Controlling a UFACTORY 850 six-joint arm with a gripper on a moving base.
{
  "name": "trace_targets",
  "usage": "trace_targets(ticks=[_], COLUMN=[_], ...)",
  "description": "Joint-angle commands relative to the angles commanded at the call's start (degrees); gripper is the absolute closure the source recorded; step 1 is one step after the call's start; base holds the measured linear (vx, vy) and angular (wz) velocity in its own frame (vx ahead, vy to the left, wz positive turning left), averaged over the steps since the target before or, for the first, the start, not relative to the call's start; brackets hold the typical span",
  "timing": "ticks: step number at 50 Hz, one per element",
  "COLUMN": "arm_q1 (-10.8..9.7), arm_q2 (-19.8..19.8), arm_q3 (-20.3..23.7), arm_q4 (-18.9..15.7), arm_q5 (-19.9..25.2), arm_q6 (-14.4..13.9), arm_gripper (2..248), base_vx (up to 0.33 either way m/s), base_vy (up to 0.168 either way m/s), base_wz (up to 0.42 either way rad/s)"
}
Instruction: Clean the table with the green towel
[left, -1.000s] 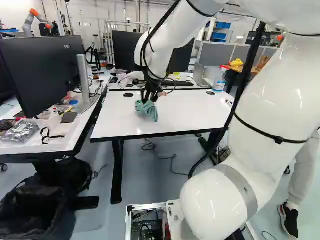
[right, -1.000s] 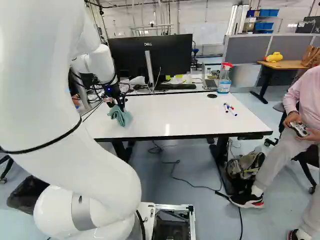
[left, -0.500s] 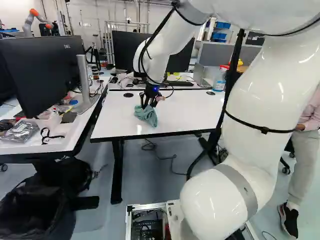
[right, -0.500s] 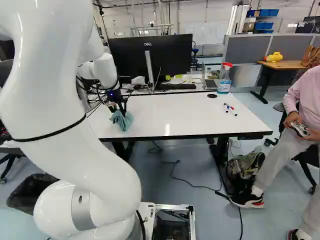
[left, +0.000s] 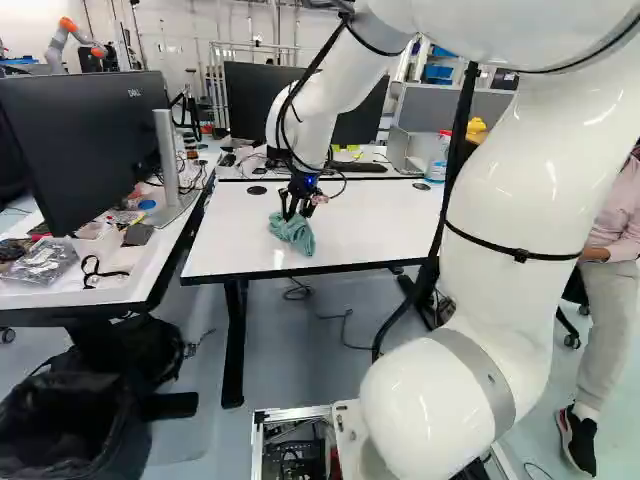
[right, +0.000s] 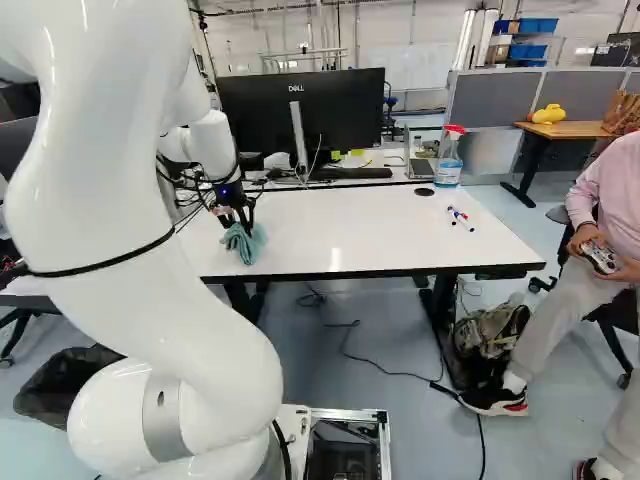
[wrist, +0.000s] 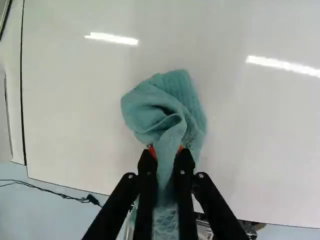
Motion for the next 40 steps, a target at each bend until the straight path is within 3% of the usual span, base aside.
trace_targets(ticks=[21, 40], arm_q1=[-0.21, -4.23], arm_q2=[0.08, 0.26], arm_q3=[0.09, 0.32], arm_q4=[0.00, 0.00], arm_q5=[-1.87, -1.87], arm_q6=[0.00, 0.00], arm_gripper=[203, 203], base_vx=[0.000, 0.000], base_vy=[0.000, 0.000], base_wz=[0.000, 0.000])
